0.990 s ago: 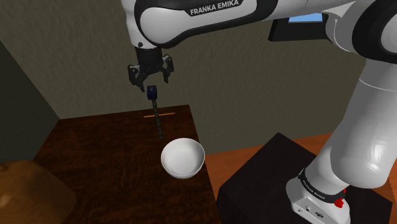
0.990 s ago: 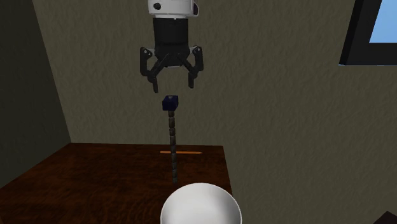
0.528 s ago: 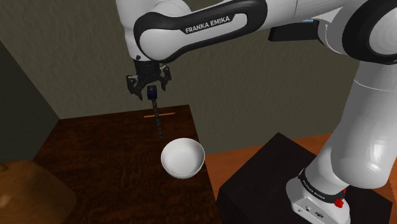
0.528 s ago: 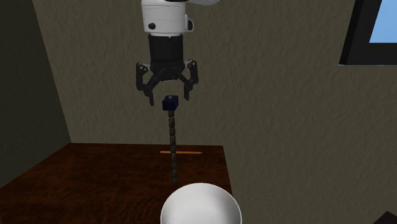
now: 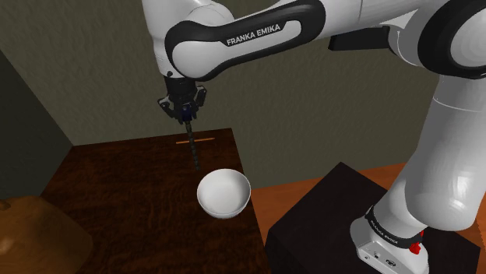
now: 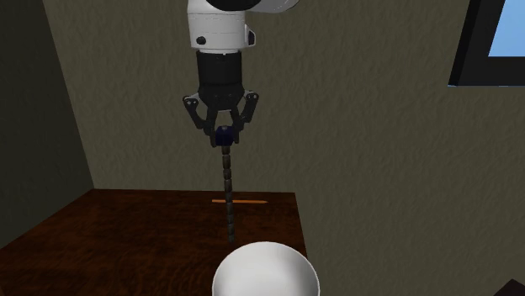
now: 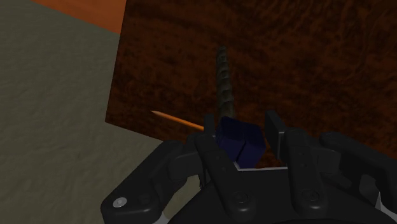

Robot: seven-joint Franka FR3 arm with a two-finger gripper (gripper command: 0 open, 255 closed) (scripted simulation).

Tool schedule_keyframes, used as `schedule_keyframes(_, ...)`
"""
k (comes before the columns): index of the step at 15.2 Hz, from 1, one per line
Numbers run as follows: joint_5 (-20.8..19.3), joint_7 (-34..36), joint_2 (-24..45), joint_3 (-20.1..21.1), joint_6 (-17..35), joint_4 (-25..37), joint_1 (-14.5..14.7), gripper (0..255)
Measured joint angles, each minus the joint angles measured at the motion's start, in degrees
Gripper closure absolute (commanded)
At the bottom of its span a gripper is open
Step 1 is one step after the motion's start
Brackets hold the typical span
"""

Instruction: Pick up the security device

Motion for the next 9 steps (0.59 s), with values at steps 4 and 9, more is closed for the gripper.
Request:
schedule_keyframes(4,0.0,0.0,0.0,0.0,0.1,0.0,0.0,255)
schedule_keyframes(9,0.4,-0.6,-0.4,0.1,-2.8,2.4,0.1,255)
